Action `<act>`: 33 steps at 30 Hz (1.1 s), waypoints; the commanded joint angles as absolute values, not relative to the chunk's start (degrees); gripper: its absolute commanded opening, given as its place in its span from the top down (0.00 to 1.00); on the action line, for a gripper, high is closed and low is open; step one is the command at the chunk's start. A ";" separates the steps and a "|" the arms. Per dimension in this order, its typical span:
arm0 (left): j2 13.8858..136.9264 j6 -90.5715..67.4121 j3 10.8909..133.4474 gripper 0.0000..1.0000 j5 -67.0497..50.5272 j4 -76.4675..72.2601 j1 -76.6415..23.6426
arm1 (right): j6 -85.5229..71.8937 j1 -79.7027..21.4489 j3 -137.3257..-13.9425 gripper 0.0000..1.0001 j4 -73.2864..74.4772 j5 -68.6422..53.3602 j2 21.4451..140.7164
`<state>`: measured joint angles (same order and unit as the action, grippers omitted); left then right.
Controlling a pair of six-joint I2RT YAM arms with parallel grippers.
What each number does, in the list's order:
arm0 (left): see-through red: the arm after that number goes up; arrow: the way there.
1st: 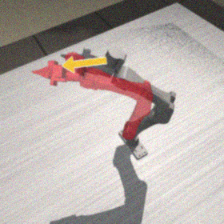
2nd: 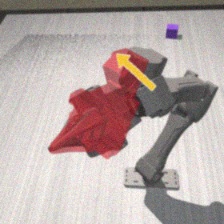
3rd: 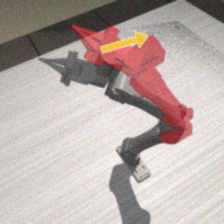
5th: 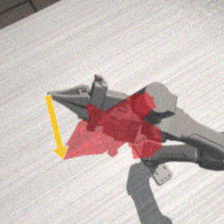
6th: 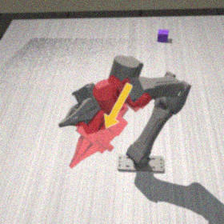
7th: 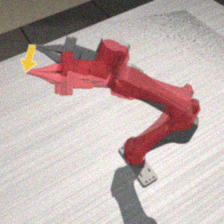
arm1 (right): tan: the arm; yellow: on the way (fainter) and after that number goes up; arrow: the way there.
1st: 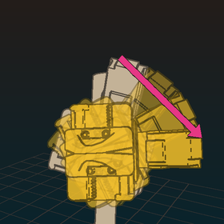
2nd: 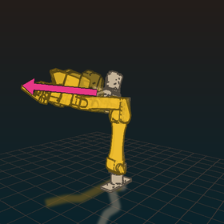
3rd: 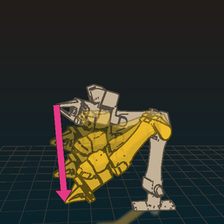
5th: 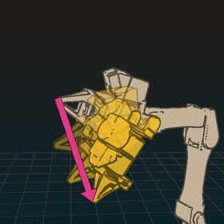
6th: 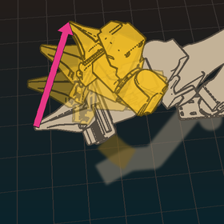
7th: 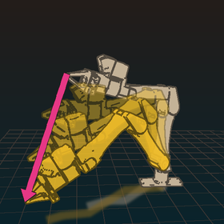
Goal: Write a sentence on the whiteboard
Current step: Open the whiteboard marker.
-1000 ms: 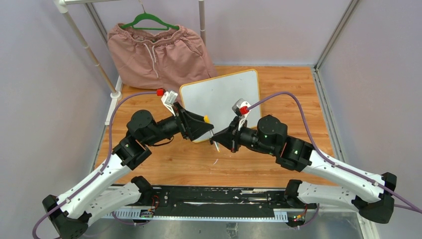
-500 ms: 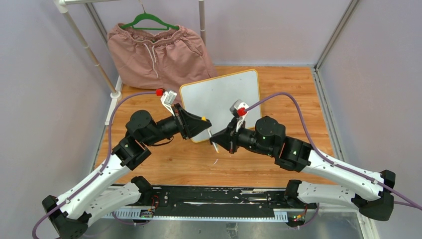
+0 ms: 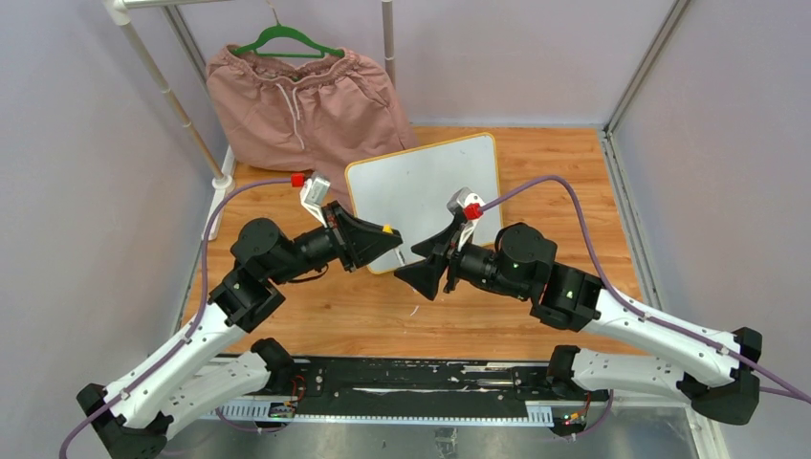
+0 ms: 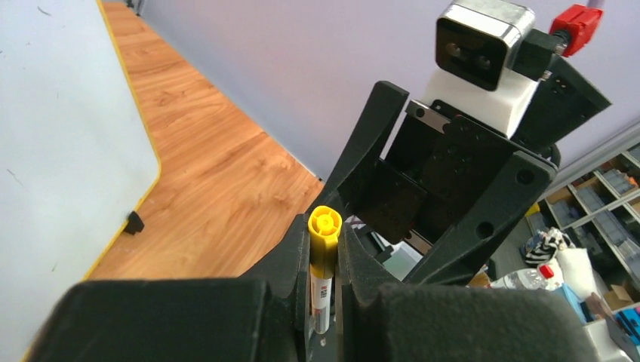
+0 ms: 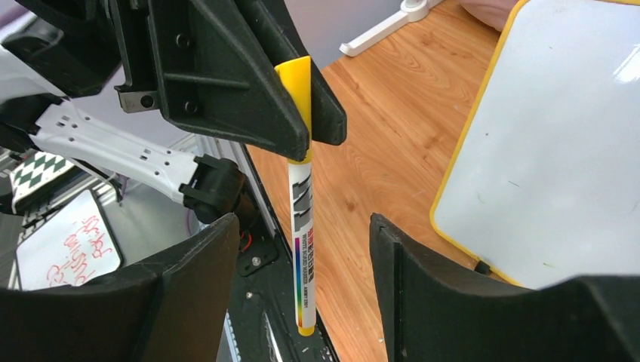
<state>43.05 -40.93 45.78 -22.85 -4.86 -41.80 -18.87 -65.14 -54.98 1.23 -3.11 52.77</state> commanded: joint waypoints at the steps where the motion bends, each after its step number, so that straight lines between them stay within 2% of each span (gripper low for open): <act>1: 40.96 -42.23 44.34 1.00 -24.43 -8.93 -42.19 | -21.23 -65.35 -56.93 0.33 -3.15 -6.02 53.60; 13: 37.19 -43.11 42.75 1.00 -24.39 -9.80 -42.19 | -24.77 -64.95 -58.22 0.66 -6.64 -5.96 56.61; 15: 36.98 -43.15 42.69 1.00 -24.35 -9.82 -42.19 | -25.02 -64.96 -57.79 0.77 -6.95 -6.00 56.44; 18: 36.79 -42.99 42.82 1.00 -24.31 -10.01 -42.19 | -25.13 -64.95 -56.87 0.98 -7.27 -6.36 55.96; 26: 34.58 -42.35 46.32 1.00 -15.73 -10.91 -42.19 | -25.60 -64.99 -53.31 1.00 -7.32 -5.33 53.29; 33: 34.57 -40.63 48.82 1.00 -12.90 -10.68 -42.19 | -26.41 -65.04 -50.71 1.00 -7.08 -4.06 50.67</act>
